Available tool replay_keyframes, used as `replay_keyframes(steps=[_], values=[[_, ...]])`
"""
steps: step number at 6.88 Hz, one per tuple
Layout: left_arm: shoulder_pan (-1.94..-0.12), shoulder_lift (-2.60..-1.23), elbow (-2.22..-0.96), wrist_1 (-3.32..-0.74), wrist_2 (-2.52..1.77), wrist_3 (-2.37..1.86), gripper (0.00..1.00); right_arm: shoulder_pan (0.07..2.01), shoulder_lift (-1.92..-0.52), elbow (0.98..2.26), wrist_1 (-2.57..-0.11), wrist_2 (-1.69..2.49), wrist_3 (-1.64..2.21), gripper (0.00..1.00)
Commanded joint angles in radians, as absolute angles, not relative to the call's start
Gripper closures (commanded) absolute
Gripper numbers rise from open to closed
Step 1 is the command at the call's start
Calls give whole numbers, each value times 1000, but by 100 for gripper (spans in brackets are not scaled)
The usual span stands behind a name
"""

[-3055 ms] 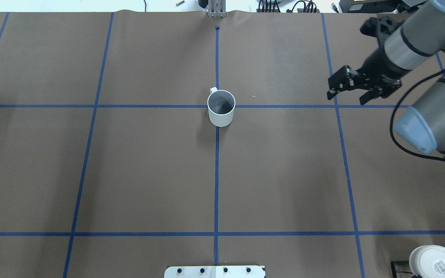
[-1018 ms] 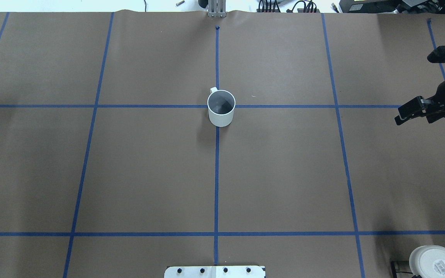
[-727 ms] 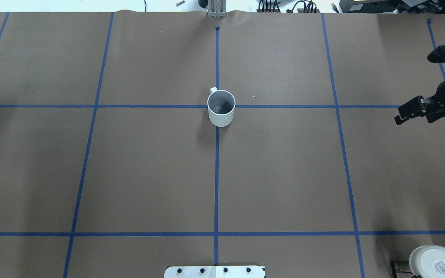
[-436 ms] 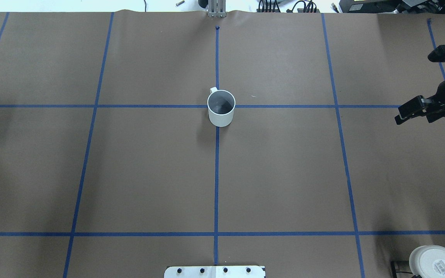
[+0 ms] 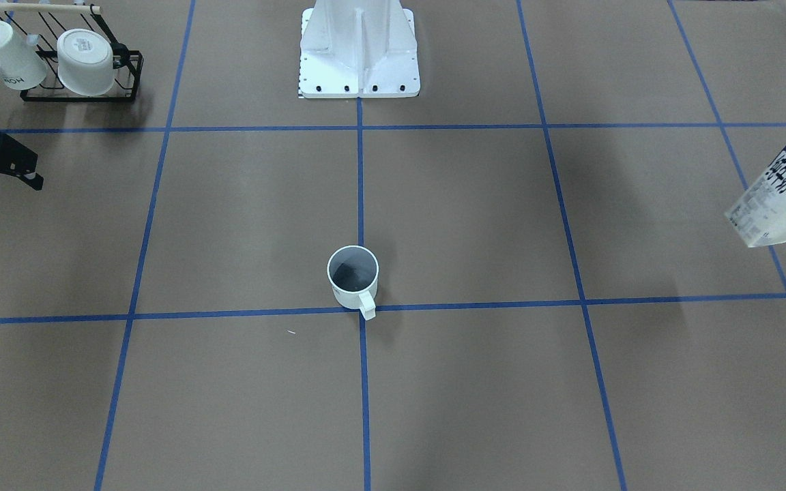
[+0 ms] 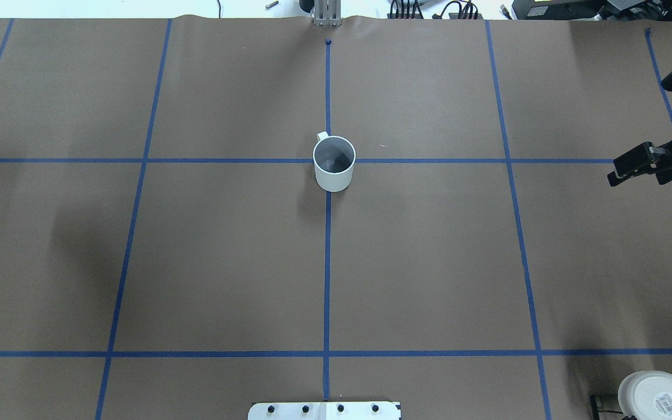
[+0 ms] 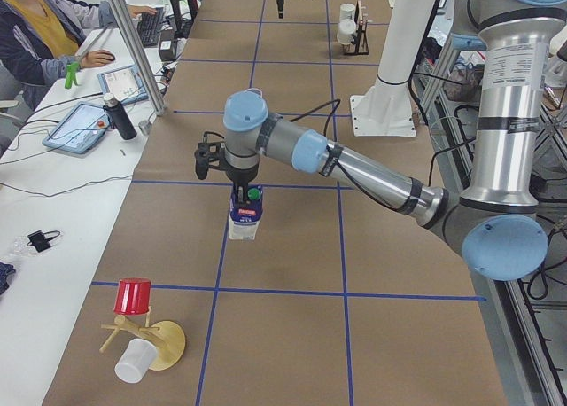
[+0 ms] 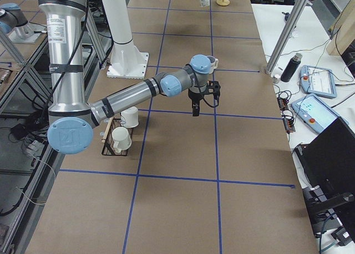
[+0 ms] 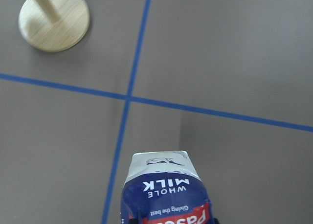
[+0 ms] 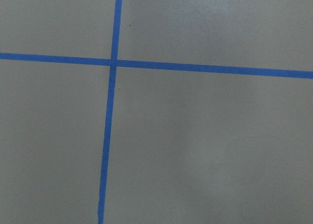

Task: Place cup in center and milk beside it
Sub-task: 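Carry the milk carton with the left gripper beside the mug and lower it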

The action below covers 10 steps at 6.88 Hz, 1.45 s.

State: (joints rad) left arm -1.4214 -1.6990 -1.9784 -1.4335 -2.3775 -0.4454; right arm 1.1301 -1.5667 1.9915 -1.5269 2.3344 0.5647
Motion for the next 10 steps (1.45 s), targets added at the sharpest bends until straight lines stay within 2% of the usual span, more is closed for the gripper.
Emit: replay_keyframes(steps=[1,2,4,7,10], values=[[-1190,-2040,-1965,-1150,-2257,-559,100,1147,-1606,2009,-1526,2327,560,0],[-1087,-2194,-1885,-1102,-2219,-674,100,1157,-1614,2010,-1526,2326,542,0],[-982,-2401,-1641,-1138,-2209,-715,100,1163,-1624,2011,-1526,2321,541,0],[-913,-2548,-1395,-1256,-2214,-762,100,1167,-1647,2020,-1523,2321,534,0],[-865,-2566,-1324,-1411,-2220,-897,100,1174,-1664,2026,-1523,2321,514,0]])
